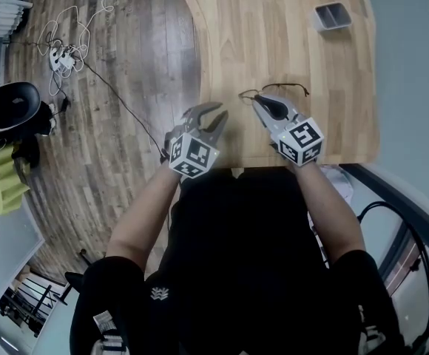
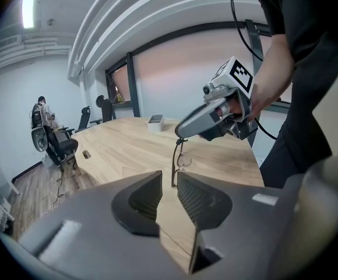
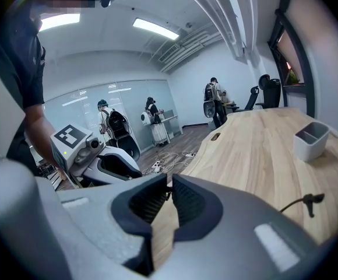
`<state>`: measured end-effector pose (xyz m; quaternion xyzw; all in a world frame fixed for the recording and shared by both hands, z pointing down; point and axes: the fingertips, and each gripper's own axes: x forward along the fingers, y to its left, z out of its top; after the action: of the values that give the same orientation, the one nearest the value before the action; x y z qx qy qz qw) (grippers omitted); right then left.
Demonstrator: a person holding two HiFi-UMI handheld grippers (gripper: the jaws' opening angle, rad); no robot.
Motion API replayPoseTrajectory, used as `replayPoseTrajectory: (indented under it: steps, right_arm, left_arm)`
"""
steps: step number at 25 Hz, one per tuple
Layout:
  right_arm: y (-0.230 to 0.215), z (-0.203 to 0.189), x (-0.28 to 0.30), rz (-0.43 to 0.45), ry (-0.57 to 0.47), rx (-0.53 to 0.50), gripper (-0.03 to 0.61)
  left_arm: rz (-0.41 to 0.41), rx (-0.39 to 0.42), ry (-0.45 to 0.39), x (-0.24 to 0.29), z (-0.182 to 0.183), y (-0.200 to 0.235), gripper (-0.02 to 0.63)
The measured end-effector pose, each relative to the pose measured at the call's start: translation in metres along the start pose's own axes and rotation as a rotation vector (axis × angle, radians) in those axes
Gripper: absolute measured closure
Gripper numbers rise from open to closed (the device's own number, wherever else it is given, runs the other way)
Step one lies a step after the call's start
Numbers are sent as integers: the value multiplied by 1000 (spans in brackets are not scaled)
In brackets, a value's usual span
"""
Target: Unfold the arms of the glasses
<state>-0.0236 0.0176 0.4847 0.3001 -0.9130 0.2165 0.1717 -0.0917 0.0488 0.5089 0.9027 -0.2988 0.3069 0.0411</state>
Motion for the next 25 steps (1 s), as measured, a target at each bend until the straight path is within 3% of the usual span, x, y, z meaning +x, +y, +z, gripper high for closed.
replayPoseTrajectory:
  steps: [25]
  right_arm:
    - [41, 0, 12, 37, 35, -50, 549]
  left_arm:
    - [29, -39, -30, -21, -16, 1, 526]
